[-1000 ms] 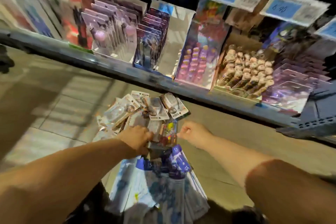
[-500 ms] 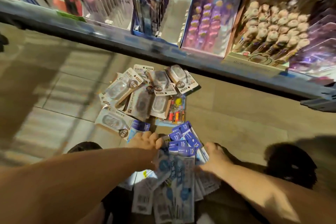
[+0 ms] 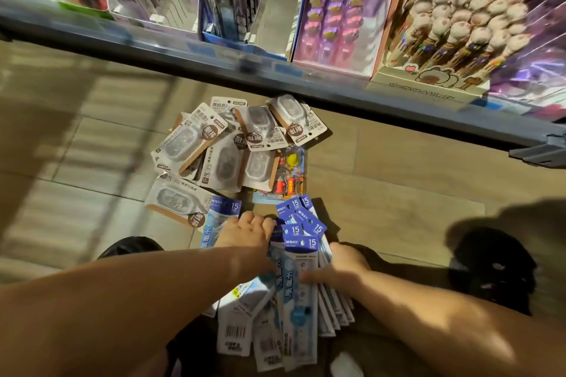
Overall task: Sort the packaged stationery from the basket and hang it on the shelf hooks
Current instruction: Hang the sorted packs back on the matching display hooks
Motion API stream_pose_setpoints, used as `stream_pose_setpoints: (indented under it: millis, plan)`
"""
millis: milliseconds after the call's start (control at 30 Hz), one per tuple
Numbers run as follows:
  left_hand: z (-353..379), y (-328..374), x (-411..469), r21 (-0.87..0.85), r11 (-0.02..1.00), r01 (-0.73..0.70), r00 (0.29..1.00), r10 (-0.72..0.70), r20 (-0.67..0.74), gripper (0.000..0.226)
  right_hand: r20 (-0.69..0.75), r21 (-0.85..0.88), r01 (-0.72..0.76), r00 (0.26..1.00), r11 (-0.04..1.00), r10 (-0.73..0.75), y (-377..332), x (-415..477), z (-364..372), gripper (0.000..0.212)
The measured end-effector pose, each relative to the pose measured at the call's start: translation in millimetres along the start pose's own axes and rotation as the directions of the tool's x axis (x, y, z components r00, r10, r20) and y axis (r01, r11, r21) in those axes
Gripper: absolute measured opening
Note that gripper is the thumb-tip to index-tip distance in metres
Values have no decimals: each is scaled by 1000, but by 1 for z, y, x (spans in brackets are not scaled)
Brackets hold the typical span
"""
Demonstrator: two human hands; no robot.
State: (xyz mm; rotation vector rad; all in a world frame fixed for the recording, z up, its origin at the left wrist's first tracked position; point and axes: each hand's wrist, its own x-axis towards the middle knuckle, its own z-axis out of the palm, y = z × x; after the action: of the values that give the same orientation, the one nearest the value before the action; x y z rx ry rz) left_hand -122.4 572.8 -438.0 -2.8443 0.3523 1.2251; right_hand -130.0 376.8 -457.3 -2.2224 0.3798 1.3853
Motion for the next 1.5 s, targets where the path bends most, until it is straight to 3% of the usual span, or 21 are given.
stream_pose_setpoints:
  millis: [100,367,500,533,633,667,767,800,1000,1167,1300,1500]
  plan:
    - [-2,-3,5,2,1000,12,1000,-12,-1,69,1,179,27,1000,984,-27,-3,2,5,60]
    - [-7,-11,11,-43,997,70,997,-70,-10,68,-18,194,118,993,974,-116,-22,14,-2,67]
    - [-14,-17,14,-156,983,93,994,-101,-44,66,-83,316,118,992,941,-97,-30,21,-13,51]
    - [-16,-19,15,-177,979,96,993,-107,-51,65,-89,367,113,992,923,-86,-31,22,-16,55]
    - [-18,-22,18,-310,945,104,991,-126,-52,68,-87,461,113,993,880,-82,-28,26,-26,102]
    - [-17,-22,18,-364,925,110,990,-135,-44,67,-88,486,118,992,866,-86,-29,26,-29,107]
    - [-17,-20,17,-470,871,146,986,-167,-3,67,-73,571,134,991,810,-112,-30,19,-35,62]
    - [-16,-19,17,-484,863,149,986,-166,6,65,-76,587,134,991,798,-111,-29,20,-35,56]
    - [-14,-14,16,-541,828,148,989,-140,56,41,-83,654,130,992,746,-99,-17,19,-35,54]
    - [-15,-12,16,-585,793,172,984,-165,66,41,-85,629,104,994,770,-65,-10,26,-32,56]
    - [-17,-5,17,-609,768,196,980,-174,97,49,-166,529,111,986,841,-26,-11,28,-23,48]
    - [-19,14,20,-593,780,199,979,-183,88,64,-326,195,175,940,965,-104,-21,20,-12,81]
